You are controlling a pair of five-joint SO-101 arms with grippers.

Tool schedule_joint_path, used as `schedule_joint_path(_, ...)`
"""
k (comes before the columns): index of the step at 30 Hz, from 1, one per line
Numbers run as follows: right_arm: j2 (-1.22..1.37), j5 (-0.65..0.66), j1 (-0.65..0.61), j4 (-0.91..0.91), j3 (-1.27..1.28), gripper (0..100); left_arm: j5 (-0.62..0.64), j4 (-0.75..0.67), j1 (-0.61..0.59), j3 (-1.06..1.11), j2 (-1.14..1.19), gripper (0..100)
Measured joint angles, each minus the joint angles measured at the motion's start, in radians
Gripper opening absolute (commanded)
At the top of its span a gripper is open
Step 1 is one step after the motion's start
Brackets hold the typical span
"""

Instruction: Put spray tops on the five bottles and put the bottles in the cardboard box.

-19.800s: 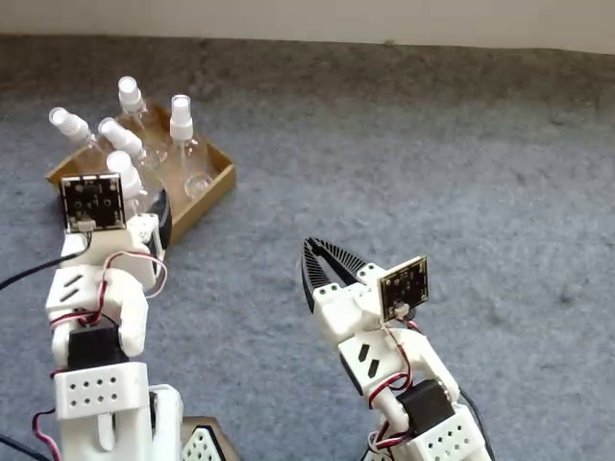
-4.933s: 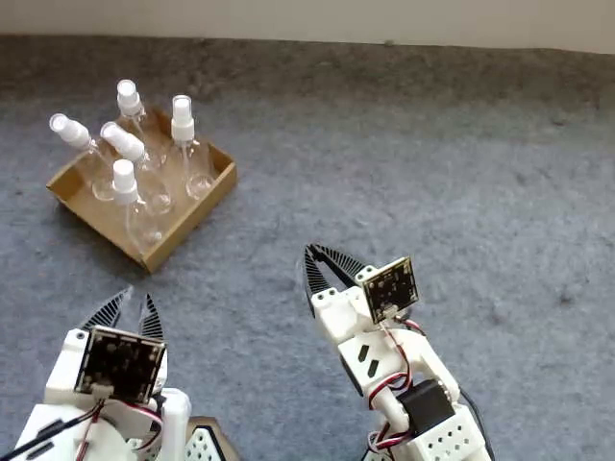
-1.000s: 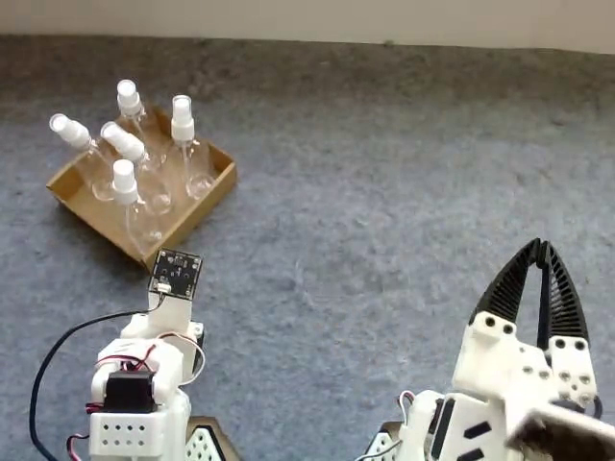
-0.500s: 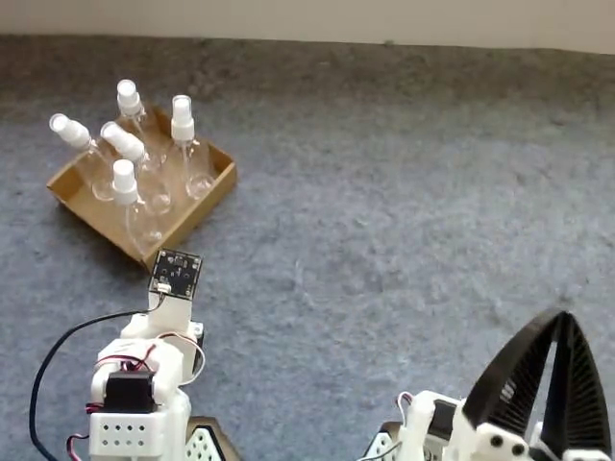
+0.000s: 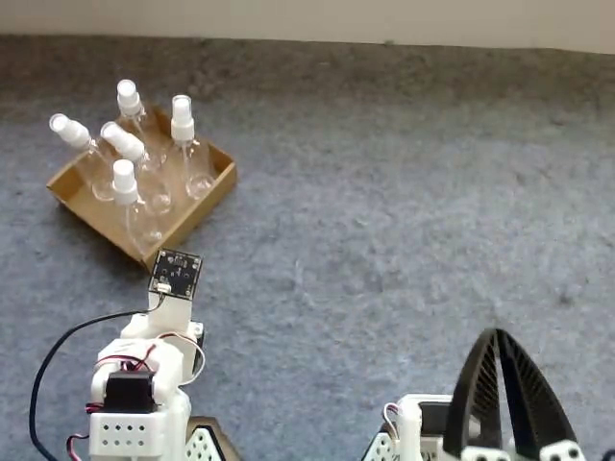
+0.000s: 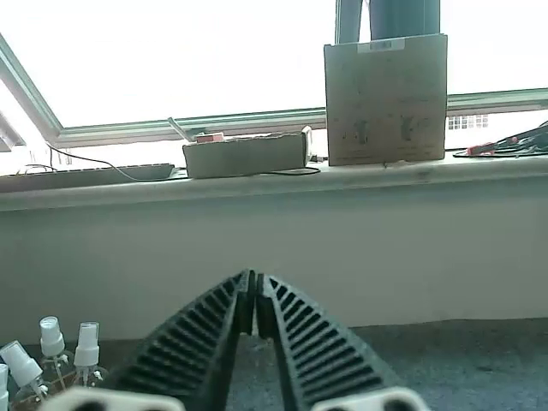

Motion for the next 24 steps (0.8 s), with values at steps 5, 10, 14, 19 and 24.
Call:
schedule_joint_path(5, 0.0, 0.0, -0.002, 0.121, -0.161, 0.5, 0.0, 0.0, 0.0, 0.0, 0.0, 1)
schedule_joint_path(10, 0.0, 0.0, -0.002, 0.233, -0.238, 0.5, 0.0, 0.0, 0.0, 0.0, 0.0, 1)
schedule_joint_path(14, 0.0, 0.0, -0.003, 0.244, -0.117, 0.5, 0.0, 0.0, 0.0, 0.0, 0.0, 1)
schedule_joint_path(19, 0.0, 0.0, -0.005, 0.103, 0.178, 0.5, 0.0, 0.0, 0.0, 0.0, 0.0, 1)
schedule_joint_path(24, 0.002, 0.0, -0.005, -0.068, 0.532, 0.5, 0.0, 0.0, 0.0, 0.0, 0.0, 1)
